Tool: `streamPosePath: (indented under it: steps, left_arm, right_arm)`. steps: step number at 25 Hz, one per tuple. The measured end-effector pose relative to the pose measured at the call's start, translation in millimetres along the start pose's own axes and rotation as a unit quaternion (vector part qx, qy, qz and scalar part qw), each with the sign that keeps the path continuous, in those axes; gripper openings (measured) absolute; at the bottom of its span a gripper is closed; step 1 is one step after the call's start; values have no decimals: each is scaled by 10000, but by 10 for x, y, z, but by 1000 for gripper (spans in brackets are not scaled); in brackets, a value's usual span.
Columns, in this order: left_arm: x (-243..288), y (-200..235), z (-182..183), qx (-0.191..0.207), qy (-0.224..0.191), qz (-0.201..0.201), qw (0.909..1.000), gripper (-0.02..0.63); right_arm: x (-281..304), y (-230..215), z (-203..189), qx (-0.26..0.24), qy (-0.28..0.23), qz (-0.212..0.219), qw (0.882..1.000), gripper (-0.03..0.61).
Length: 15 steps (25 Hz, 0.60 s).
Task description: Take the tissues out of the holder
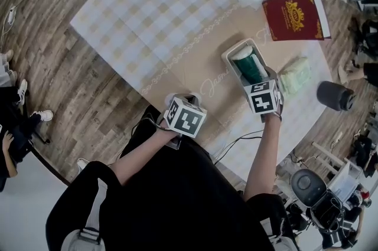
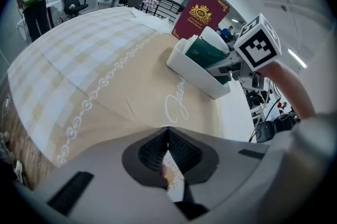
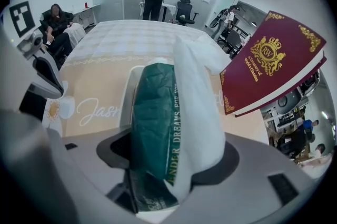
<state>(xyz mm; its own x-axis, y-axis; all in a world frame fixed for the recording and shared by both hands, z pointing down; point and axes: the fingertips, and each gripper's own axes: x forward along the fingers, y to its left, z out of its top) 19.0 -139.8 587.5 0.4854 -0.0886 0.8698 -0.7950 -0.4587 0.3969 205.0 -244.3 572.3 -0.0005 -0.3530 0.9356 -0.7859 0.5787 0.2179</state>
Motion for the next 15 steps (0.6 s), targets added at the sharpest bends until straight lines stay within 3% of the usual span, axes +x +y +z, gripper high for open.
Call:
streamPosePath:
  steps: [8, 12, 15]
  left_arm:
    - [5, -100, -17, 323, -71, 106, 9994, 6]
    - [-29, -71, 7, 703, -142, 331, 9969, 6]
    - [-57, -98, 7, 722, -149, 244, 9970, 6]
  right_arm:
    - [-160, -48, -124, 158, -51, -137, 9998, 310]
    - [-291, -117, -80, 271, -178, -304, 9990, 310]
    - [-407, -134, -18, 312, -287, -391, 9983, 310]
